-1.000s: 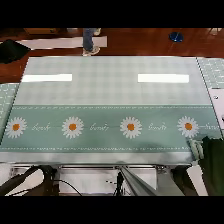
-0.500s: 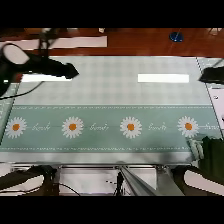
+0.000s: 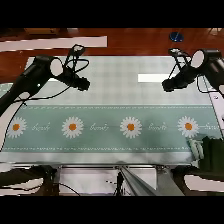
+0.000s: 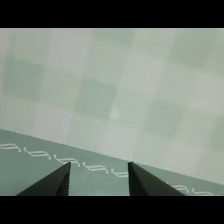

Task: Fold the shirts.

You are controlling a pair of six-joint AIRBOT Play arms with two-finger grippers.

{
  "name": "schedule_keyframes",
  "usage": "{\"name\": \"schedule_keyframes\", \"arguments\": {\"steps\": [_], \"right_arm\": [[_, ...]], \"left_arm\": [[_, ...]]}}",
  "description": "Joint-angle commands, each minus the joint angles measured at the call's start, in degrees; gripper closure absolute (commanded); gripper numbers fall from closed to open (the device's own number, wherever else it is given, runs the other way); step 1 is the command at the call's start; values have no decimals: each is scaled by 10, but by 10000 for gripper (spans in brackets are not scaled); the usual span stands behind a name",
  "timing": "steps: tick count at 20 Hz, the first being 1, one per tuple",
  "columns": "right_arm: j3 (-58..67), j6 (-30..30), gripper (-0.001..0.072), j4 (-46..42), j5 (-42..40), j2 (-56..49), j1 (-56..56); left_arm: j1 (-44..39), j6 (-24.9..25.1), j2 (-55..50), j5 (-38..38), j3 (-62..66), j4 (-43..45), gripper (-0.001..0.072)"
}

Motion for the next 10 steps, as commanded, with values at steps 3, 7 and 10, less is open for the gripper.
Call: {"name": "schedule_keyframes", "arguments": {"steps": [3,7,10], "right_arm": [[-58,25,292,9,-112,49,14],[-58,25,291,21,-98,48,14],[-58,24,291,20,-98,48,14]], "left_arm": [[-5,-27,-12,34,9,35,322],[-5,-27,-20,35,9,35,323],[-5,-27,-20,35,9,35,323]]}}
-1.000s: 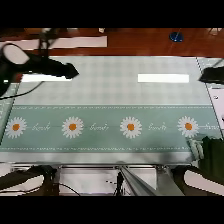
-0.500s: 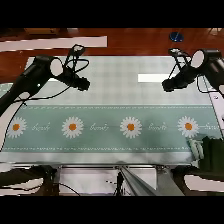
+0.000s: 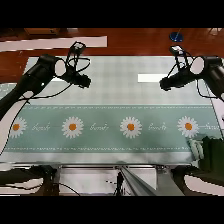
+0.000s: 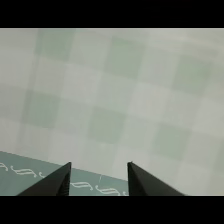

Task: Fold the shirts.

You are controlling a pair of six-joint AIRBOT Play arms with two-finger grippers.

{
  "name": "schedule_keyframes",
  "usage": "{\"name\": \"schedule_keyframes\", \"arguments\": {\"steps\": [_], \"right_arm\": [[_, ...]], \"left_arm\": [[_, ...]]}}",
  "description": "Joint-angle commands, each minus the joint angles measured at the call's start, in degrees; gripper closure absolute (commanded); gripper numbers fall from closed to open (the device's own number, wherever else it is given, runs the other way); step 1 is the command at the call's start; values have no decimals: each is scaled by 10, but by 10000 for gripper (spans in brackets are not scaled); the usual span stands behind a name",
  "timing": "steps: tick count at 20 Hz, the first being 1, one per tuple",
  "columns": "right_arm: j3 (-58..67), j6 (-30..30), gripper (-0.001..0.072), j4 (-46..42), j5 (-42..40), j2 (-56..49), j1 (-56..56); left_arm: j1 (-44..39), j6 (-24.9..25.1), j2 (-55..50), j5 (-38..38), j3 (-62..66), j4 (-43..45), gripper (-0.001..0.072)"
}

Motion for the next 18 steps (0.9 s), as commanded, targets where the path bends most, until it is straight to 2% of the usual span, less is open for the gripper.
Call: {"name": "schedule_keyframes", "arguments": {"steps": [1,18], "right_arm": [[-2,2,291,5,-5,2,1],[-2,2,291,5,-5,2,1]], "left_arm": [[0,-2,-2,3,1,2,323],[0,-2,-7,3,1,2,323]]}}
